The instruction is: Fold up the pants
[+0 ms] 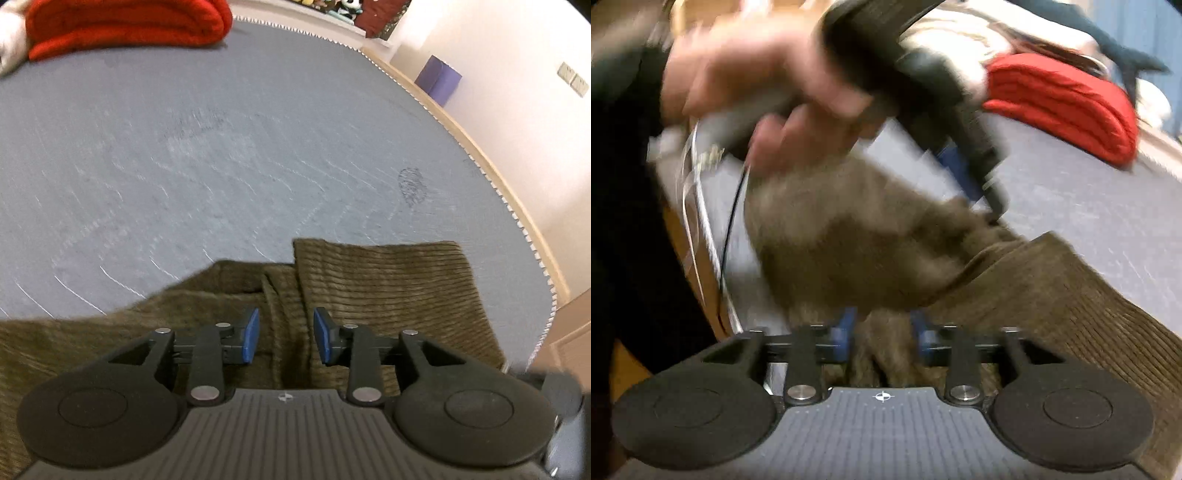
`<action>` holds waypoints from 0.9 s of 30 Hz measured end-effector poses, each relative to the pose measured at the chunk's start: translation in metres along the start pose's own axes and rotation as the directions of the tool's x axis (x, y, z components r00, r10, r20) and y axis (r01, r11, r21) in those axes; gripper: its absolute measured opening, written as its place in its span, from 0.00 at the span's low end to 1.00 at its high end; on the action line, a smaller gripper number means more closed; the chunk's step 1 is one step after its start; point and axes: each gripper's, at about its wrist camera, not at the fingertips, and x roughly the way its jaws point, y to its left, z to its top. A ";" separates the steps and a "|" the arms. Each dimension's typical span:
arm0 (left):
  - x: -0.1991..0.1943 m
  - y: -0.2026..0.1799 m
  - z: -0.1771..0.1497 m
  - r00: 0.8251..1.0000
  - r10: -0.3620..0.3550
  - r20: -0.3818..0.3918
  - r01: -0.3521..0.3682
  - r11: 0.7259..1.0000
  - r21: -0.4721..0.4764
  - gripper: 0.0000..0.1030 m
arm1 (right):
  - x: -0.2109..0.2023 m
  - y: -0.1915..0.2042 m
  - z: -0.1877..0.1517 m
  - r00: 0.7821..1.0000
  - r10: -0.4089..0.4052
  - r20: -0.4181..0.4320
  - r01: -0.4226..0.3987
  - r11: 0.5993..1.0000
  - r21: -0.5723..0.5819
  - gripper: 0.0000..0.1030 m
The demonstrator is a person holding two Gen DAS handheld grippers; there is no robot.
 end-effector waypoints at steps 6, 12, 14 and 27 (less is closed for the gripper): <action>0.028 0.008 -0.002 0.997 -0.044 -0.064 0.039 0.997 -0.074 0.52 | -0.050 -0.071 0.004 0.973 -0.204 0.110 0.149 0.915 0.376 0.79; 0.054 0.001 -0.004 0.995 -0.025 -0.099 0.020 0.998 -0.056 0.61 | -0.057 -0.136 -0.040 0.837 -0.496 -0.230 0.517 0.579 0.631 0.86; 0.061 -0.002 -0.004 0.994 -0.021 -0.104 0.017 0.999 -0.041 0.64 | -0.062 -0.151 -0.063 0.829 -0.478 -0.291 0.525 0.488 0.697 0.86; 0.001 -0.035 0.003 0.997 0.041 0.059 -0.046 0.995 0.090 0.13 | -0.074 -0.144 -0.094 0.874 -0.372 -0.313 0.474 0.509 0.719 0.86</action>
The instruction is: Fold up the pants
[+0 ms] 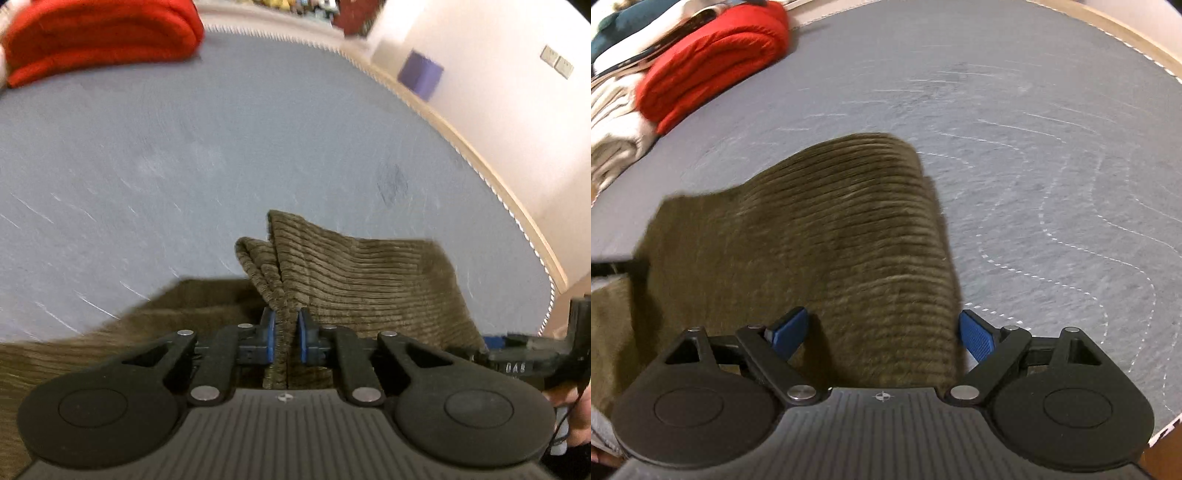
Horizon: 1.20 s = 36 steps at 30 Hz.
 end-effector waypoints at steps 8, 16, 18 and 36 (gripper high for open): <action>0.015 0.025 -0.011 0.972 0.223 -0.081 -0.223 0.975 0.009 0.33 | -0.005 0.012 -0.019 0.996 0.063 -0.062 -0.066 0.997 -0.045 0.88; -0.013 0.007 -0.003 0.992 0.093 0.084 -0.095 0.995 0.013 0.53 | -0.020 0.019 -0.018 0.998 0.069 -0.007 -0.069 0.998 -0.011 0.21; -0.017 -0.005 -0.004 0.995 0.001 0.095 -0.003 1.000 0.027 0.64 | -0.030 0.026 -0.016 0.994 0.100 0.042 -0.099 0.995 -0.019 0.18; -0.012 -0.017 -0.004 0.987 -0.153 0.048 0.153 0.988 0.002 0.21 | -0.086 0.211 -0.086 0.889 0.419 0.185 -0.156 0.657 -0.737 0.17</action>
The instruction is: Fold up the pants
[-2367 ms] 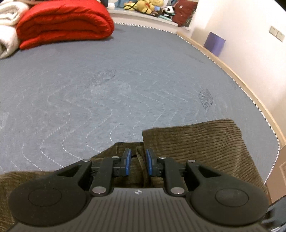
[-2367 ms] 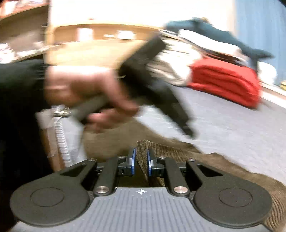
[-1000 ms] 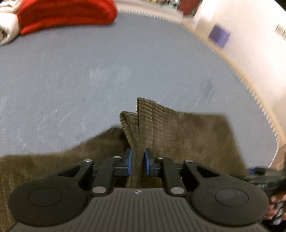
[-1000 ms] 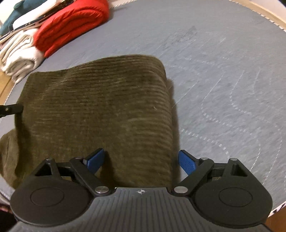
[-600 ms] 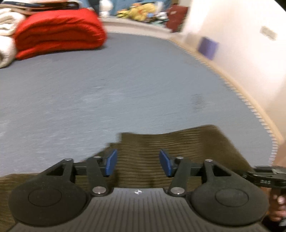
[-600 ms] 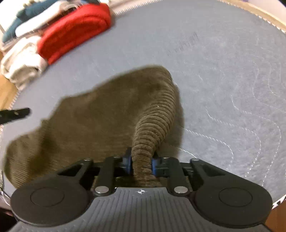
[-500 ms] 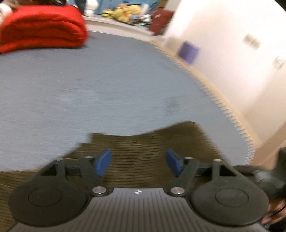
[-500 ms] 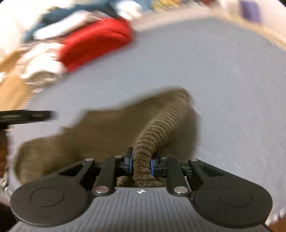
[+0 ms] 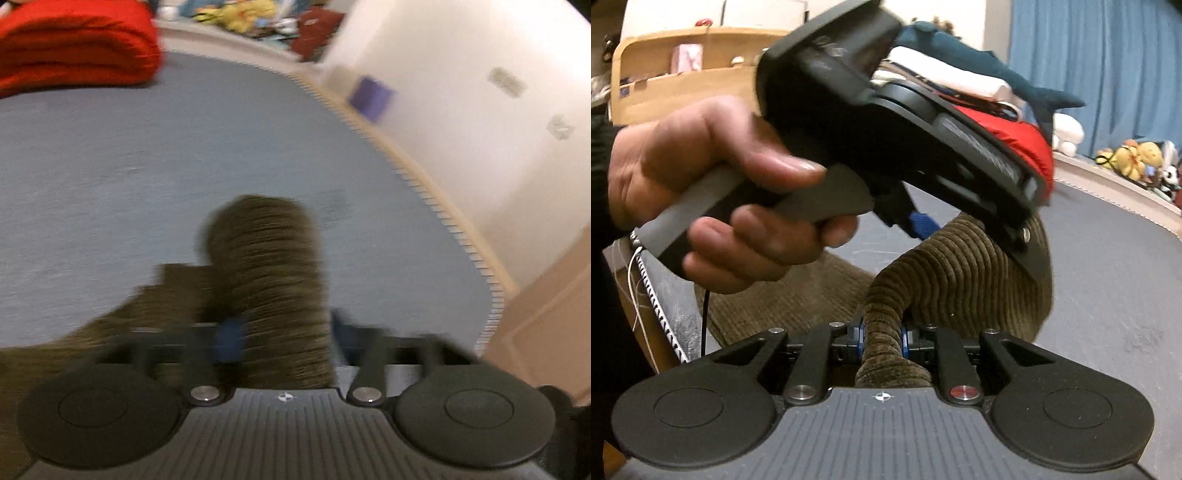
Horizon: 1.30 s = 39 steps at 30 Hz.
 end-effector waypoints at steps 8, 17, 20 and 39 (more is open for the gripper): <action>-0.044 0.068 -0.006 0.990 0.140 0.034 -0.136 0.985 -0.105 0.18 | 0.024 0.004 0.032 0.987 0.158 -0.005 -0.157 0.986 0.049 0.63; -0.145 0.173 -0.038 0.903 0.427 0.042 -0.402 0.876 -0.269 0.19 | 0.041 -0.049 0.070 0.943 0.296 0.153 -0.330 0.893 0.305 0.87; -0.173 0.207 -0.049 0.879 0.476 0.028 -0.439 0.830 -0.342 0.33 | 0.074 -0.070 0.060 0.983 0.179 0.049 -0.182 0.873 0.453 0.90; -0.145 0.293 -0.079 0.952 0.261 -0.159 -0.306 0.810 -0.500 0.91 | 0.197 -0.059 0.004 0.915 0.330 -0.231 -0.064 0.686 0.725 0.56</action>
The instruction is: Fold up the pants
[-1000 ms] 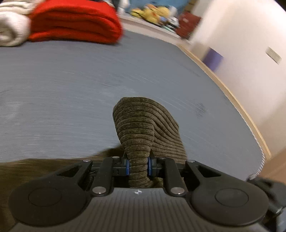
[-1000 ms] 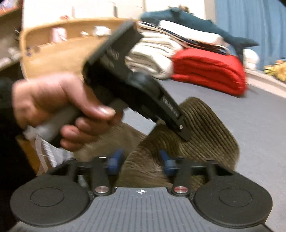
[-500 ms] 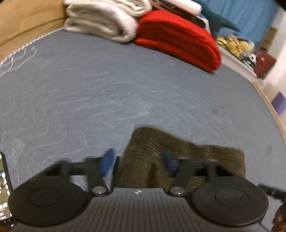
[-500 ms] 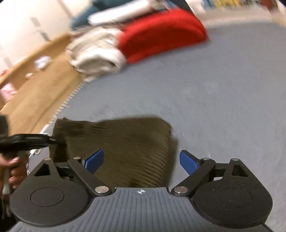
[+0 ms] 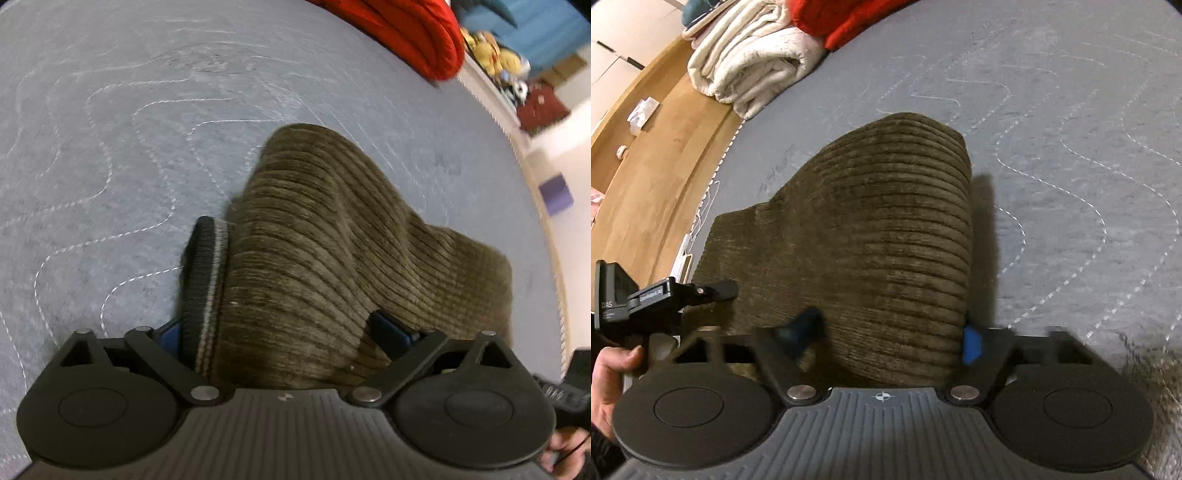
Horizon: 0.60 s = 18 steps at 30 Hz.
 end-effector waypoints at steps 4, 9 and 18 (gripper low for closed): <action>-0.008 -0.018 0.001 0.999 0.041 0.025 -0.042 0.999 0.025 0.68 | -0.018 0.007 0.002 0.997 0.040 0.061 -0.038 0.999 -0.030 0.33; -0.028 -0.071 -0.012 0.993 -0.057 0.100 0.045 0.992 0.117 0.47 | -0.073 0.024 0.017 0.977 0.109 0.182 -0.083 0.986 -0.142 0.32; 0.010 -0.174 -0.005 0.958 -0.246 0.145 0.219 0.959 0.179 0.47 | -0.174 -0.026 0.077 0.944 0.000 0.329 0.073 0.975 -0.212 0.32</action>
